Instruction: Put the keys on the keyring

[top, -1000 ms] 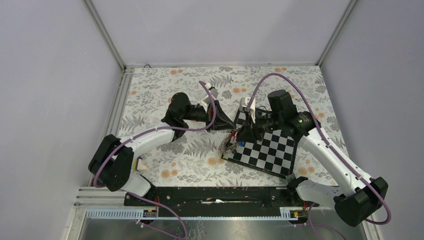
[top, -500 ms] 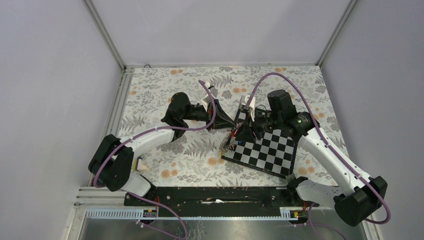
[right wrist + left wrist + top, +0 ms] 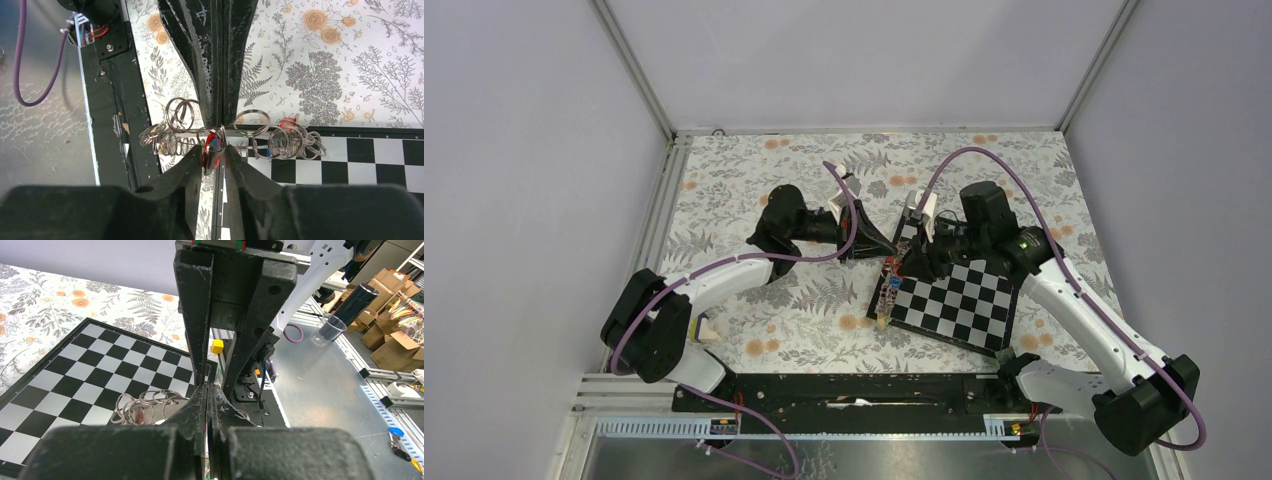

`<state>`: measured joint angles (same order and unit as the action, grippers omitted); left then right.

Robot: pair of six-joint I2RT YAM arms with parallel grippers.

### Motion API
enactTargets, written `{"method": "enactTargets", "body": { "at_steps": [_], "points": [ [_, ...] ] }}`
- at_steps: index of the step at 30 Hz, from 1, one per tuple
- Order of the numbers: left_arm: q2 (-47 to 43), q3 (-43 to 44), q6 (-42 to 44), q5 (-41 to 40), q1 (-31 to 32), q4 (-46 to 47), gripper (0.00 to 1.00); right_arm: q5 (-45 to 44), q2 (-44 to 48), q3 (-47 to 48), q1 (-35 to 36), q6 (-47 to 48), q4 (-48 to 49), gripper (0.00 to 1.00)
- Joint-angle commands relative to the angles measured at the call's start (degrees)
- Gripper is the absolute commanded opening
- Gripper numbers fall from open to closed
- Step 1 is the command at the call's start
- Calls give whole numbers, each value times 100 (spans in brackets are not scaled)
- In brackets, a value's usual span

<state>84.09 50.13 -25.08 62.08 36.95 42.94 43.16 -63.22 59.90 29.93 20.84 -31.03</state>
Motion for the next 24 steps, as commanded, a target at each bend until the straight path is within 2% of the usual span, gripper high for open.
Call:
{"method": "enactTargets", "body": {
  "at_steps": [1,4,9,24],
  "points": [
    [-108,136,41,-109,-12,354,0,8,97,-51,-31,22,143,24],
    [-107,127,8,-108,-12,402,0,30,99,-145,-31,34,213,14],
    [-115,66,-117,-140,-21,597,0,85,113,-274,-31,35,318,2],
    [-46,-80,-487,-86,-15,1106,0,360,-162,-145,-31,-166,481,2]
  ]
}}
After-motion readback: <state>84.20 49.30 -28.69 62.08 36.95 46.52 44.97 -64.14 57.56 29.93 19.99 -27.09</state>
